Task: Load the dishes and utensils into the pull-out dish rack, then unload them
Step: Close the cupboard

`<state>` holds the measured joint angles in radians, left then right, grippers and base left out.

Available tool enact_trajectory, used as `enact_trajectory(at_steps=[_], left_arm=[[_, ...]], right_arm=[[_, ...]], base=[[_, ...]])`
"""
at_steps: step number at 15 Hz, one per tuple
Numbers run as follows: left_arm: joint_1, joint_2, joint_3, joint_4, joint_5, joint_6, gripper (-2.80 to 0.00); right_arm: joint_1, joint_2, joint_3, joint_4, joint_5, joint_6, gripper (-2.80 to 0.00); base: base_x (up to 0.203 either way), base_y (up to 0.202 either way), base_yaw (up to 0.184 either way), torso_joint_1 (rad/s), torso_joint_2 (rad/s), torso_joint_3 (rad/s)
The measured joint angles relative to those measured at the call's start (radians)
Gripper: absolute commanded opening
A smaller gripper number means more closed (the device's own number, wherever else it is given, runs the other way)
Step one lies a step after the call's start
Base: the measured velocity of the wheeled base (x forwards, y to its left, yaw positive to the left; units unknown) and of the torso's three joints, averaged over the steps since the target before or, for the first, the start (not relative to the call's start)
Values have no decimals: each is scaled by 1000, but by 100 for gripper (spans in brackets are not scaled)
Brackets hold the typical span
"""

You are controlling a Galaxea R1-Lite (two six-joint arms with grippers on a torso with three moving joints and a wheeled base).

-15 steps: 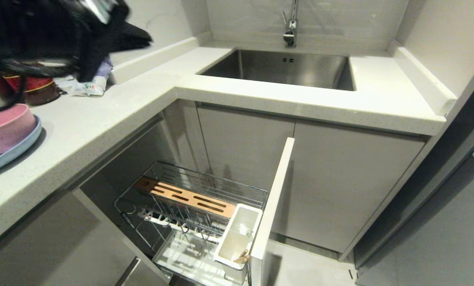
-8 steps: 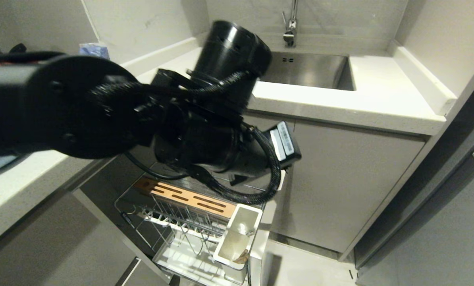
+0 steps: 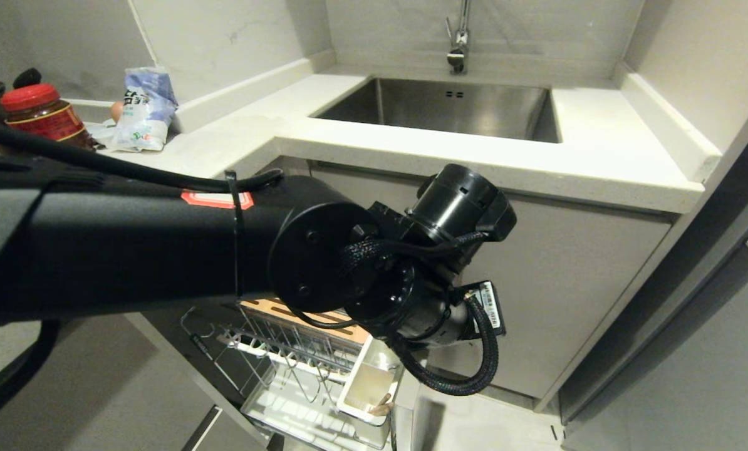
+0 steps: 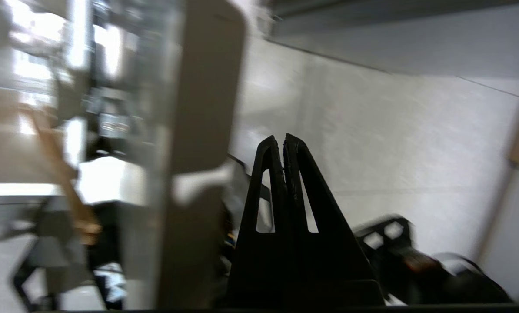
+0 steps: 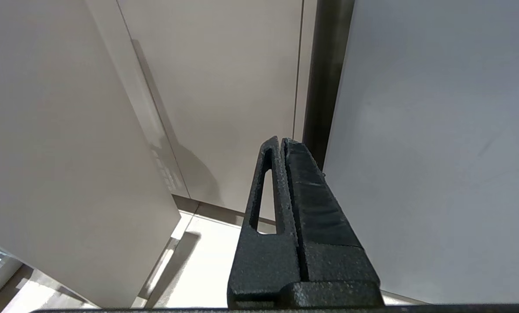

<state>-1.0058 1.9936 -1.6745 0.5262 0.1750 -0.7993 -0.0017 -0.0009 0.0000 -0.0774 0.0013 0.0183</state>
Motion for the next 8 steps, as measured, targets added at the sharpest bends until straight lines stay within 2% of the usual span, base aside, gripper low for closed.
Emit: enact_trajectory(at_steps=[4, 8], left_arm=[[-2, 8, -8, 8, 241, 73, -280], [16, -3, -8, 101, 479, 133, -280]], right_arm=[[0, 0, 0, 0, 0, 0, -280], [0, 0, 0, 0, 0, 0, -280]], base=[[0, 0, 0, 0, 0, 0], [0, 0, 0, 0, 0, 0]])
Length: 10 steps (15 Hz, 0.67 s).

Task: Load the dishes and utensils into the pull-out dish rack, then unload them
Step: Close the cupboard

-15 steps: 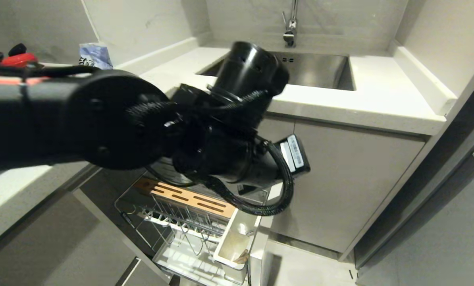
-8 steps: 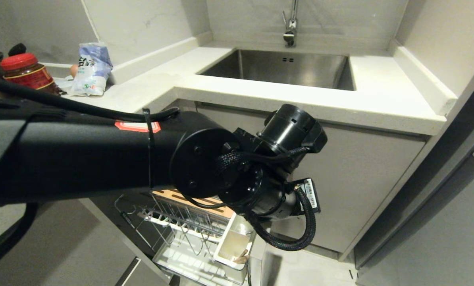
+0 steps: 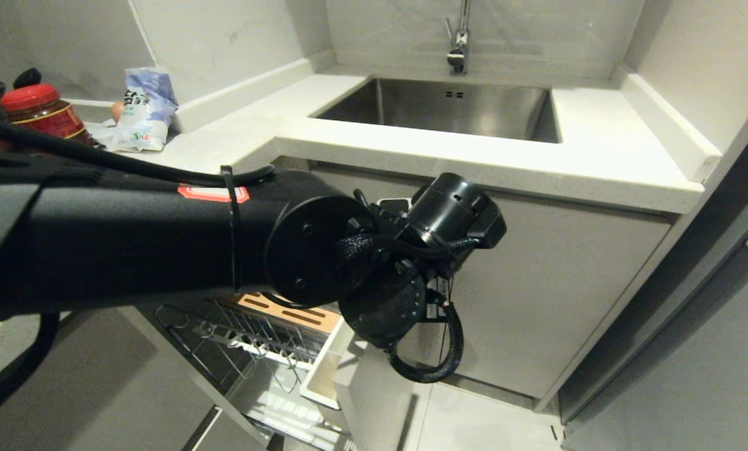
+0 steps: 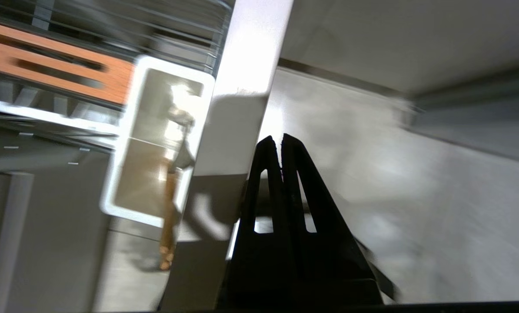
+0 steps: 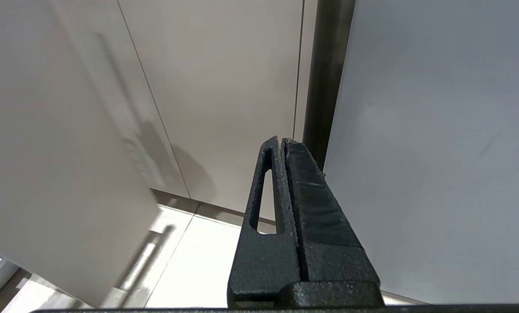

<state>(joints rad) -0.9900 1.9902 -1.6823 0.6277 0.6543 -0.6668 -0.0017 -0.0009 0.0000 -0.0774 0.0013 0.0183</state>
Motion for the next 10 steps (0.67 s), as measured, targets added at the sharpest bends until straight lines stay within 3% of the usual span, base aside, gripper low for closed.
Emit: enact_trajectory(at_steps=[3, 10], left_arm=[[43, -9, 9, 91, 121, 54, -280], [294, -12, 47, 131, 185, 235, -280]], right_arm=[[0, 0, 0, 0, 0, 0, -280], [0, 0, 0, 0, 0, 0, -280]], base=[[0, 0, 0, 0, 0, 0], [0, 0, 0, 0, 0, 0]])
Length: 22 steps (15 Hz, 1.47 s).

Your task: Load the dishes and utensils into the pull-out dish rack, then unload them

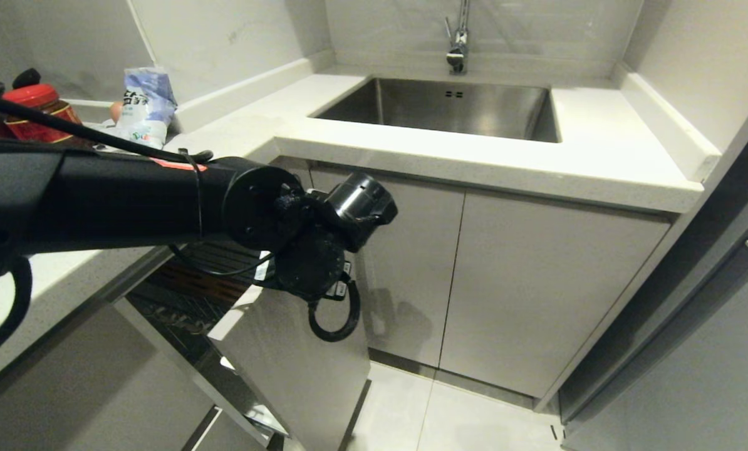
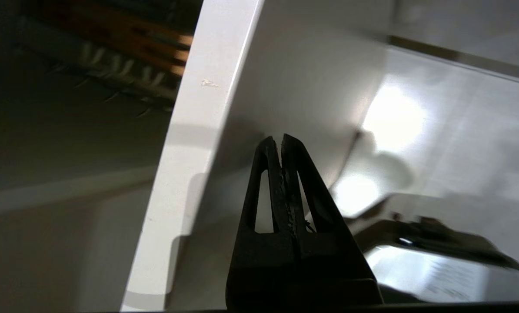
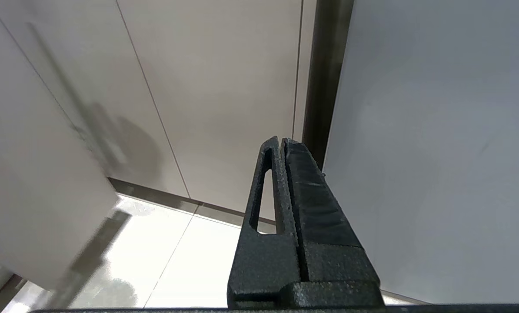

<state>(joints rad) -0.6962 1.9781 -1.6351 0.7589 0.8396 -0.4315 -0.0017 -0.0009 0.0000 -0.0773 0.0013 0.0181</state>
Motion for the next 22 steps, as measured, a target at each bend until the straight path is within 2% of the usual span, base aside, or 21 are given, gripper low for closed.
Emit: enact_trajectory(at_steps=[5, 7, 12, 15, 19, 21, 22], left_arm=[[168, -7, -12, -3, 51, 76, -280], [194, -16, -25, -4, 51, 87, -280], [174, -35, -24, -11, 45, 84, -280], [136, -90, -18, -84, 19, 83, -280], [91, -314, 5, -171, -52, 94, -280], [90, -473, 21, -180, -105, 125, -280], [113, -563, 37, -185, -145, 149, -280]], right_arm=[[0, 0, 0, 0, 0, 0, -280], [0, 0, 0, 0, 0, 0, -280], [0, 0, 0, 0, 0, 0, -280], [0, 0, 0, 0, 0, 0, -280], [0, 0, 0, 0, 0, 0, -280], [0, 0, 0, 0, 0, 0, -280], [0, 0, 0, 0, 0, 0, -280]], base=[[0, 0, 0, 0, 0, 0], [0, 0, 0, 0, 0, 0], [0, 0, 0, 0, 0, 0], [0, 0, 0, 0, 0, 0], [0, 0, 0, 0, 0, 0], [0, 0, 0, 0, 0, 0], [0, 0, 0, 0, 0, 0]])
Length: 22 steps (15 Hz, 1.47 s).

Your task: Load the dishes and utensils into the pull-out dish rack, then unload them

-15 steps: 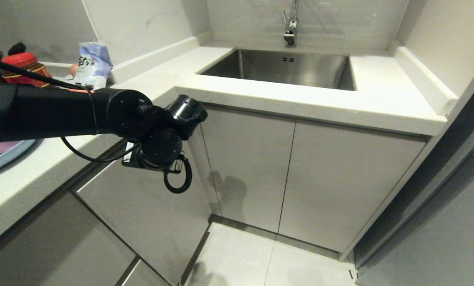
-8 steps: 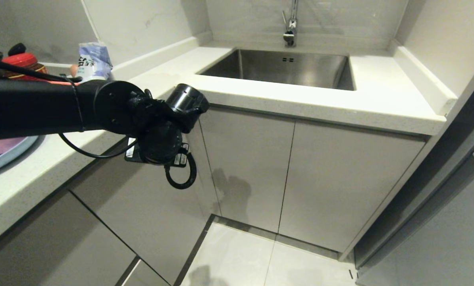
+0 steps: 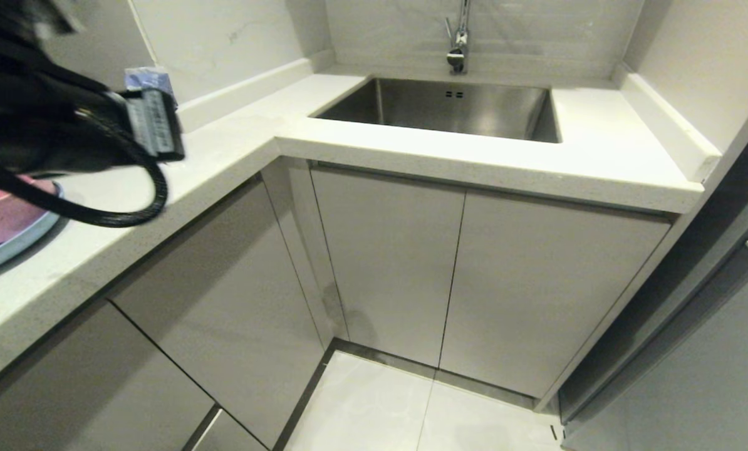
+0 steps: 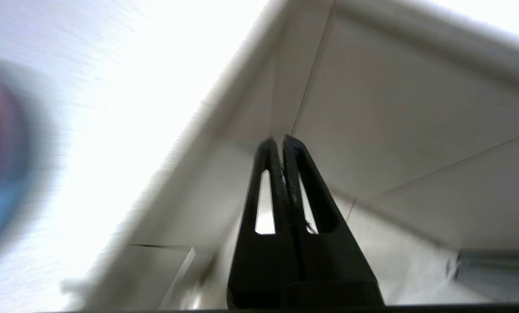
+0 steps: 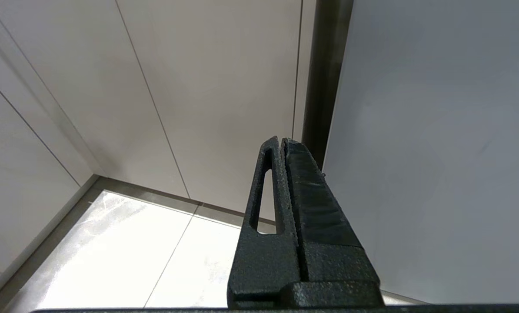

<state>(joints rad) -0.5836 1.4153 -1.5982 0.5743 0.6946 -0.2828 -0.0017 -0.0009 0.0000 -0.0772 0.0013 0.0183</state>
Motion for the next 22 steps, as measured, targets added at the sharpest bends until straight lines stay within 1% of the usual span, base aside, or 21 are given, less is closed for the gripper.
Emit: enact_trajectory(at_steps=[1, 2, 4, 5, 6, 7, 8, 9, 11, 12, 13, 15, 16, 17, 19, 20, 21, 22], left_arm=[[38, -85, 20, -7, -49, 28, -280], [97, -181, 53, -16, -124, 65, -280], [237, -388, 157, -40, -322, 148, -280], [303, -502, 241, -57, -426, 185, -280], [358, -619, 343, -81, -516, 218, -280], [400, -729, 451, -106, -584, 252, -280], [440, -846, 577, -137, -638, 290, -280], [476, -959, 708, -172, -675, 327, -280], [527, -1155, 959, -247, -708, 377, -280], [545, -1231, 1085, -303, -702, 390, -280], [556, -1284, 1208, -377, -690, 402, -280], [571, -1352, 1455, -558, -671, 446, -280], [577, -1371, 1524, -612, -671, 456, -280], [582, -1387, 1561, -643, -688, 453, -280], [587, -1404, 1589, -573, -735, 395, -280], [588, -1410, 1594, -560, -729, 352, -280], [589, -1413, 1595, -584, -715, 332, -280], [589, -1414, 1597, -600, -708, 330, -280]], right_arm=[[1, 0, 0, 0, 0, 0, -280], [0, 0, 0, 0, 0, 0, -280], [0, 0, 0, 0, 0, 0, -280], [0, 0, 0, 0, 0, 0, -280], [0, 0, 0, 0, 0, 0, -280], [0, 0, 0, 0, 0, 0, -280], [0, 0, 0, 0, 0, 0, -280], [0, 0, 0, 0, 0, 0, -280], [0, 0, 0, 0, 0, 0, -280], [0, 0, 0, 0, 0, 0, -280], [0, 0, 0, 0, 0, 0, -280], [0, 0, 0, 0, 0, 0, -280], [0, 0, 0, 0, 0, 0, -280], [0, 0, 0, 0, 0, 0, -280], [0, 0, 0, 0, 0, 0, -280], [0, 0, 0, 0, 0, 0, -280], [0, 0, 0, 0, 0, 0, -280], [0, 0, 0, 0, 0, 0, -280]], base=[[0, 0, 0, 0, 0, 0], [0, 0, 0, 0, 0, 0], [0, 0, 0, 0, 0, 0], [0, 0, 0, 0, 0, 0], [0, 0, 0, 0, 0, 0], [0, 0, 0, 0, 0, 0], [0, 0, 0, 0, 0, 0], [0, 0, 0, 0, 0, 0], [0, 0, 0, 0, 0, 0], [0, 0, 0, 0, 0, 0], [0, 0, 0, 0, 0, 0], [0, 0, 0, 0, 0, 0], [0, 0, 0, 0, 0, 0], [0, 0, 0, 0, 0, 0], [0, 0, 0, 0, 0, 0], [0, 0, 0, 0, 0, 0], [0, 0, 0, 0, 0, 0], [0, 0, 0, 0, 0, 0]])
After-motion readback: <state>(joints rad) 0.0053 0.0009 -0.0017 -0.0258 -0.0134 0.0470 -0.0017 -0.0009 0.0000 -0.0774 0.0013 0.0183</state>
